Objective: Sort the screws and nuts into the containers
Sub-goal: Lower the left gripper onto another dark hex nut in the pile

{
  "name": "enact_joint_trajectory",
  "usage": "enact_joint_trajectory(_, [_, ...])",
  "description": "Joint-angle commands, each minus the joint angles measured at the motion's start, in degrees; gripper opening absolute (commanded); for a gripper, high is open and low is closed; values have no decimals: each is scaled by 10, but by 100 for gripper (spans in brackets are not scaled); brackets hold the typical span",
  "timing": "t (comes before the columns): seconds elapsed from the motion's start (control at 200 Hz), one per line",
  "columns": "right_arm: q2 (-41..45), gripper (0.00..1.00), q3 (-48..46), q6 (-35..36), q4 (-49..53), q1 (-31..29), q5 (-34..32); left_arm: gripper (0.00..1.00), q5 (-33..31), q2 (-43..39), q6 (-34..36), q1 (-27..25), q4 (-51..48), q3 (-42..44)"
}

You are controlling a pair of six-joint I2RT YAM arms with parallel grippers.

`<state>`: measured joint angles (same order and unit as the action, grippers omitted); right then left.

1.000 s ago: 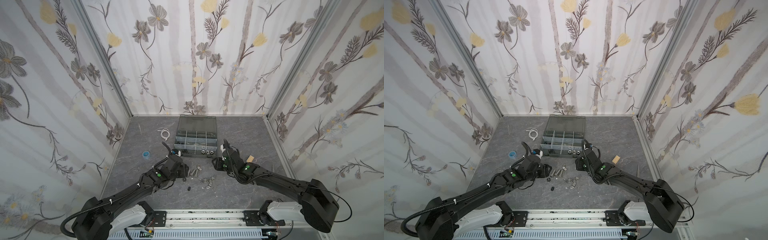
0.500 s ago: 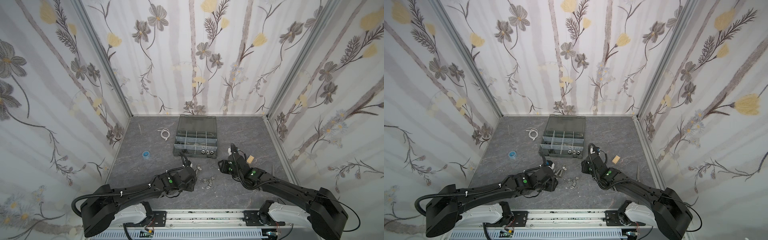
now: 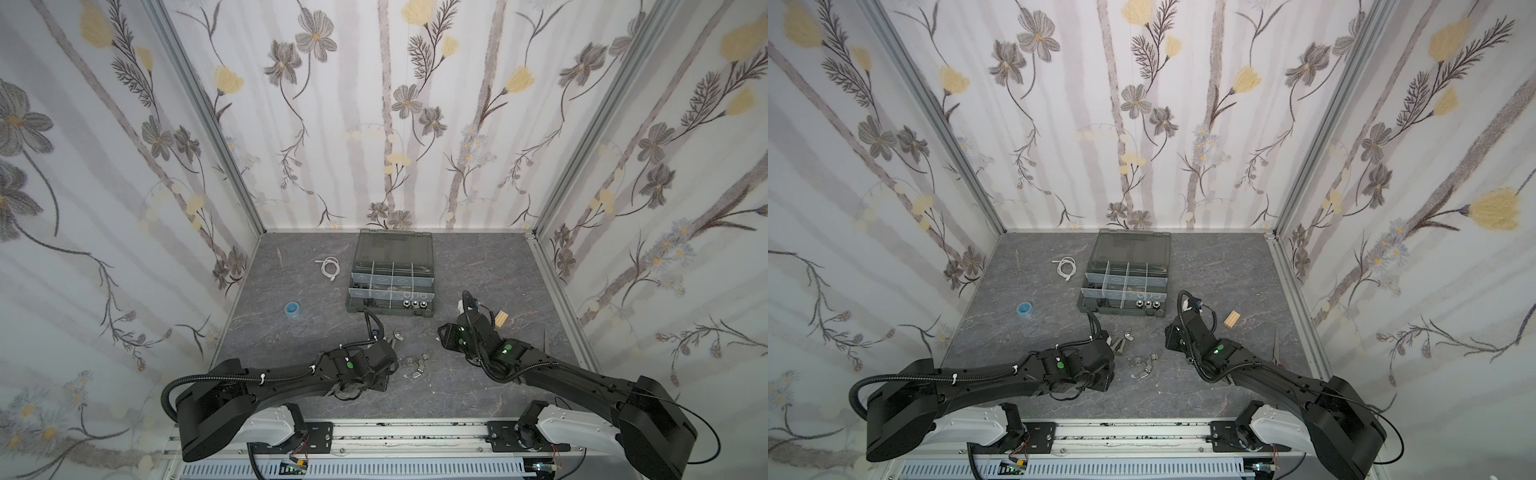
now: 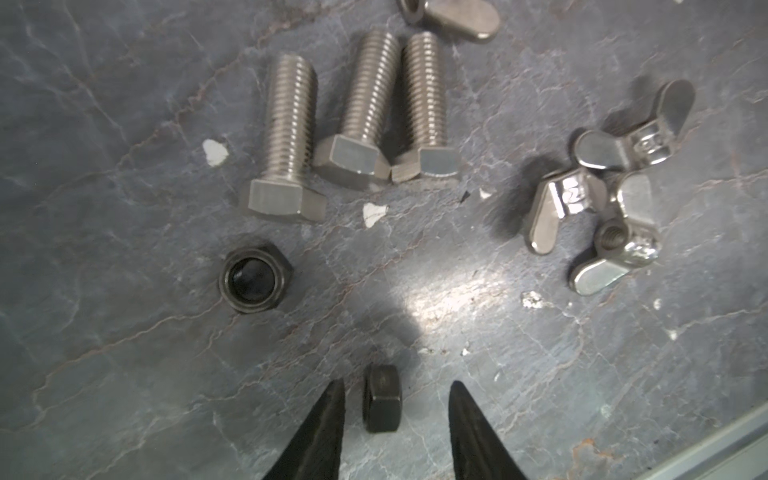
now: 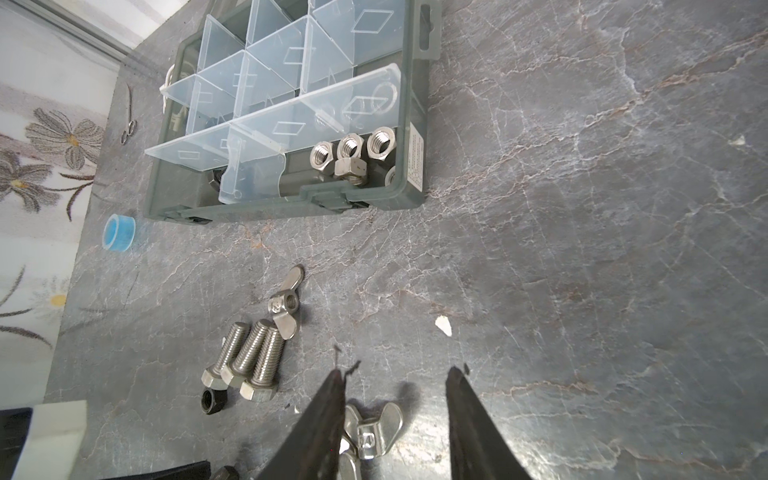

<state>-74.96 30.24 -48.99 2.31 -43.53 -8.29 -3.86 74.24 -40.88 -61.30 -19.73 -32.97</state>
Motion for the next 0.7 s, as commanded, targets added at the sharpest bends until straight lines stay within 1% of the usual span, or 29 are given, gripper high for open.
enact_joint_trajectory(0.0, [2, 41, -3, -8, -24, 1, -8, 42, -7, 12, -7, -2, -1, -1])
enact_joint_trajectory(0.35, [-2, 41, -5, -10, -28, 2, -6, 35, -14, 39, -4, -2, 0, -9])
enact_joint_trajectory(0.695, [-3, 41, -6, -10, -29, 2, -4, 23, -10, 59, 6, -3, 1, -17])
